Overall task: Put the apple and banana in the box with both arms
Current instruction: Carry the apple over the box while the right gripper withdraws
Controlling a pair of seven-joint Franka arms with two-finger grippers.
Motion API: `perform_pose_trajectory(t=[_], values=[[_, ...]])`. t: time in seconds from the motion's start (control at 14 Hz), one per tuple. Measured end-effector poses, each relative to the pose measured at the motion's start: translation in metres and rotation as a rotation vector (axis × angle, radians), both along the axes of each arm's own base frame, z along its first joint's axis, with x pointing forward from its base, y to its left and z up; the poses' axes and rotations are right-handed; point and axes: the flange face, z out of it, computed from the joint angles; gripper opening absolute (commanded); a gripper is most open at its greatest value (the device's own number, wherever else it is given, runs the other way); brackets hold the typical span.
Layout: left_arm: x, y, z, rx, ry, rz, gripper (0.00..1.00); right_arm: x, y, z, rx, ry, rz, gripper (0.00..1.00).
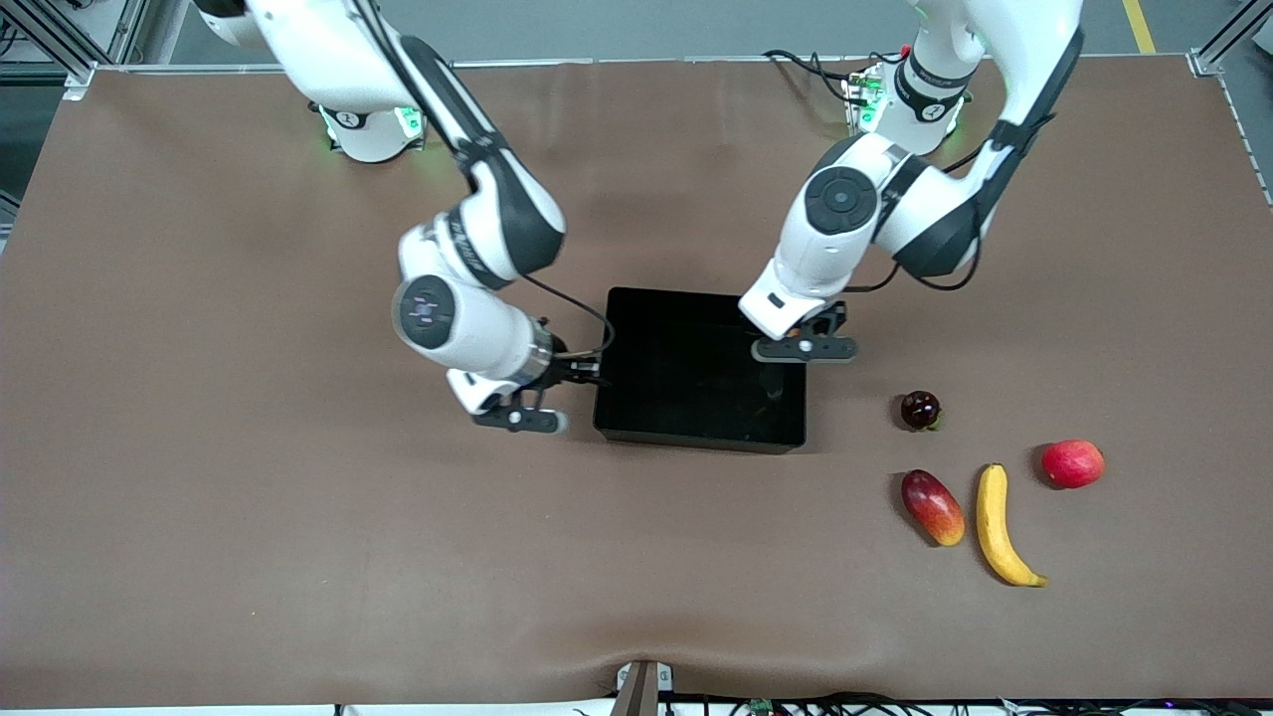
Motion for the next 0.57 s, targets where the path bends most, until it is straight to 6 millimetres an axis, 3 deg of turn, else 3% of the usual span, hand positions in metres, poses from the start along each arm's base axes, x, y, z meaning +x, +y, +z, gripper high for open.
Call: perform_pose_trajectory(t=[0.21,0.57], values=[[-0.006,-0.02,-0.038,-0.03,-0.001,-0.059,0.0,0.018,-0.047,0.067,0.023,0.037,-0.015,1.0],[-0.008,-0.022,-0.081,-0.023,0.025,-0.066,0.0,0.048,-0.139,0.15,-0.017,0.008,-0.066,1.0]])
